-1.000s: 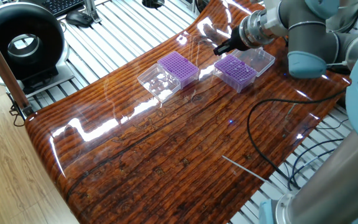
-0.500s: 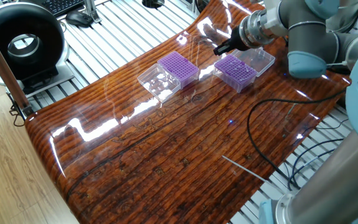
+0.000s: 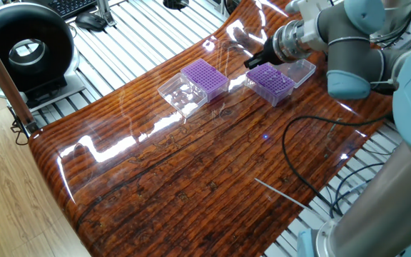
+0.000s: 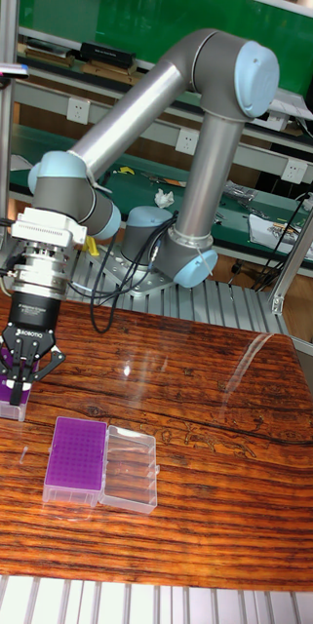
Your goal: Transfer all small pipette tips from one holder to another
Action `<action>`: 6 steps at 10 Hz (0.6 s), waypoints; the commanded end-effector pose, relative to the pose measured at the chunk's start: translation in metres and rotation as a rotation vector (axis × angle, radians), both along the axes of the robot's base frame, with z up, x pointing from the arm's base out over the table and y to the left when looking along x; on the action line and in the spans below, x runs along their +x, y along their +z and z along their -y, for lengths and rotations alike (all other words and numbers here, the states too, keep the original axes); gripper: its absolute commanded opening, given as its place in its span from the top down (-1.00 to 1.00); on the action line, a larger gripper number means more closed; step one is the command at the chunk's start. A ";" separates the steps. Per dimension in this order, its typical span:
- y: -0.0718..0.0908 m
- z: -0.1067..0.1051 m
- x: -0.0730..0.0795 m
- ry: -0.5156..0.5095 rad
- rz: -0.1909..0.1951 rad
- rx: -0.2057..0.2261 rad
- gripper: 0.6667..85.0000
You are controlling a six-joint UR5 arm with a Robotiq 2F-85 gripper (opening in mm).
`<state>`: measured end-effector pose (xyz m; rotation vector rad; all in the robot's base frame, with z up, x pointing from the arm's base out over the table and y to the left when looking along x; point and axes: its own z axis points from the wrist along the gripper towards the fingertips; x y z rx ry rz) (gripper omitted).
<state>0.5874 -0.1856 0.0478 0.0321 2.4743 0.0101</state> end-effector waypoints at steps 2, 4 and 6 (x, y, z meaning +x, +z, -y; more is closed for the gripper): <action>-0.018 0.023 -0.038 0.006 -0.222 -0.109 0.94; -0.012 0.024 -0.048 -0.014 -0.304 -0.146 0.98; 0.000 0.014 -0.041 -0.015 -0.328 -0.139 0.99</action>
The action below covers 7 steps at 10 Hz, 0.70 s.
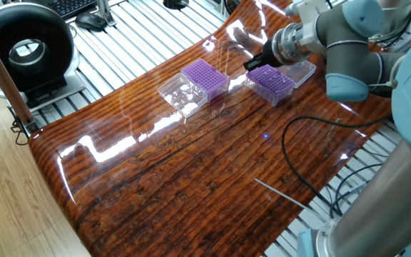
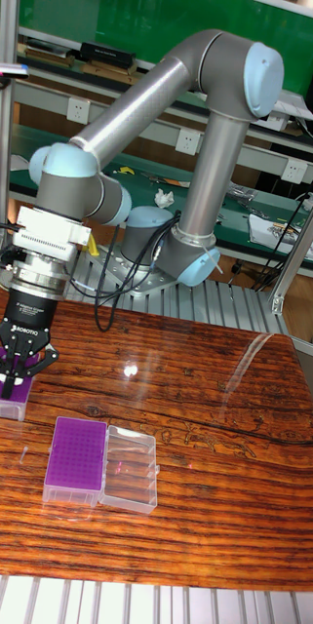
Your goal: Transfer all small pipette tips from one holder to another
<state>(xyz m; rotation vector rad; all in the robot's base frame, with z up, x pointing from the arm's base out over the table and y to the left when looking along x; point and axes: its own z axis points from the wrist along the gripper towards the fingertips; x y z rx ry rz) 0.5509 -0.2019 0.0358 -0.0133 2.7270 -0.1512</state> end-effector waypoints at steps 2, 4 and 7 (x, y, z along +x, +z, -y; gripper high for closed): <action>0.033 0.005 0.009 0.025 -0.077 -0.007 0.99; 0.057 0.014 0.011 0.035 -0.108 -0.030 0.99; 0.080 -0.010 -0.007 -0.024 -0.176 0.056 0.99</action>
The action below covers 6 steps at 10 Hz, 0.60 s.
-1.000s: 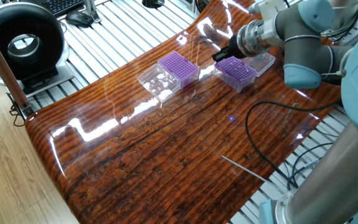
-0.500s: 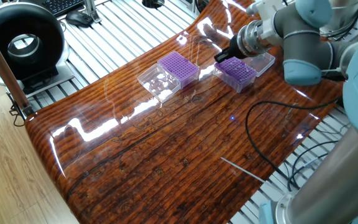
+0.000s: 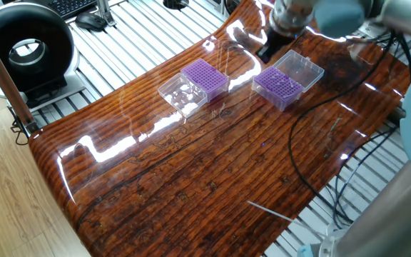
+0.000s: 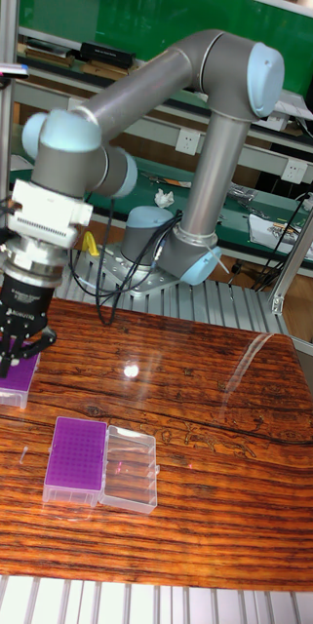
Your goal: Transfer all small pipette tips from one holder to another
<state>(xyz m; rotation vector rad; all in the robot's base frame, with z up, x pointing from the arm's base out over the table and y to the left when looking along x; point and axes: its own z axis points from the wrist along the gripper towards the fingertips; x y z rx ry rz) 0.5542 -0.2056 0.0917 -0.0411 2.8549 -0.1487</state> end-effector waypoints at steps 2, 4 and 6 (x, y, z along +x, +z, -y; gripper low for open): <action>0.024 -0.035 -0.033 -0.036 -0.124 0.117 0.52; 0.033 -0.063 -0.034 -0.105 -0.133 0.115 0.53; 0.031 -0.090 -0.022 -0.149 -0.125 0.170 0.54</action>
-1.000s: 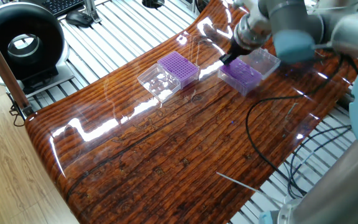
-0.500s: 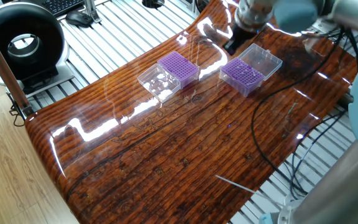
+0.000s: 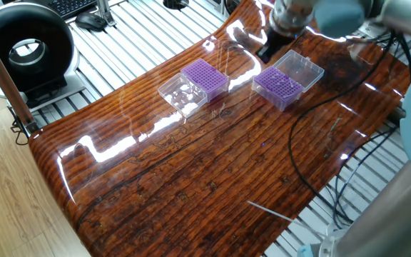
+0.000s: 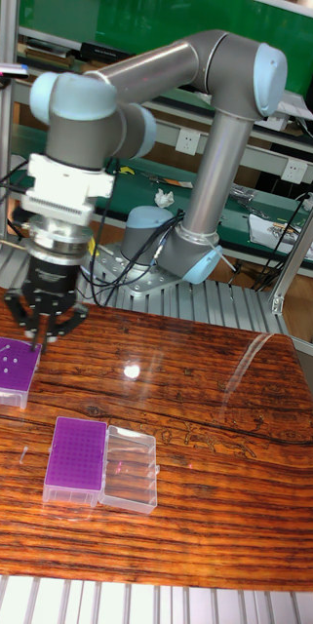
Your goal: Transfer all small pipette tips from one holder to another
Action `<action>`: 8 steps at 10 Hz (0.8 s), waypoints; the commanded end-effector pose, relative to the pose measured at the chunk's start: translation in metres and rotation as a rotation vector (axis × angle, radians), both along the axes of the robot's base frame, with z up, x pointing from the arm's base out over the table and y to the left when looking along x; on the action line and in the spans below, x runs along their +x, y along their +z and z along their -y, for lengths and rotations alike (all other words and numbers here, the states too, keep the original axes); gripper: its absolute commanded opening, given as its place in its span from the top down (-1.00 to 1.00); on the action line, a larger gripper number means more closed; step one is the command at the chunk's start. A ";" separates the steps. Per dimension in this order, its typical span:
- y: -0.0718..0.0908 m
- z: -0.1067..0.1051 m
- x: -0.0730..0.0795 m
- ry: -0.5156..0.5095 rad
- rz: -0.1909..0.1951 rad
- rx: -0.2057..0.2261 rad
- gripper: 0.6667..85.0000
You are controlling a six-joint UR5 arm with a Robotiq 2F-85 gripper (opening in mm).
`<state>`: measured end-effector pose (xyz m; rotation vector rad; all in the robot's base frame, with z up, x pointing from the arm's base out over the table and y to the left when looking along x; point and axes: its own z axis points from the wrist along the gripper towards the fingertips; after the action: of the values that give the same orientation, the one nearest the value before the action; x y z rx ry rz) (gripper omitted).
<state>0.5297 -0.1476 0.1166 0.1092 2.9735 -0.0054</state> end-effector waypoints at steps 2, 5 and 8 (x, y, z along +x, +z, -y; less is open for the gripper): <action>-0.005 -0.039 0.013 -0.068 -0.011 0.068 0.55; -0.016 -0.033 0.022 -0.061 -0.033 0.058 0.65; -0.018 -0.044 0.037 -0.177 -0.018 0.147 0.88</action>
<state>0.5541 -0.1167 0.0995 0.2627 2.9923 0.0789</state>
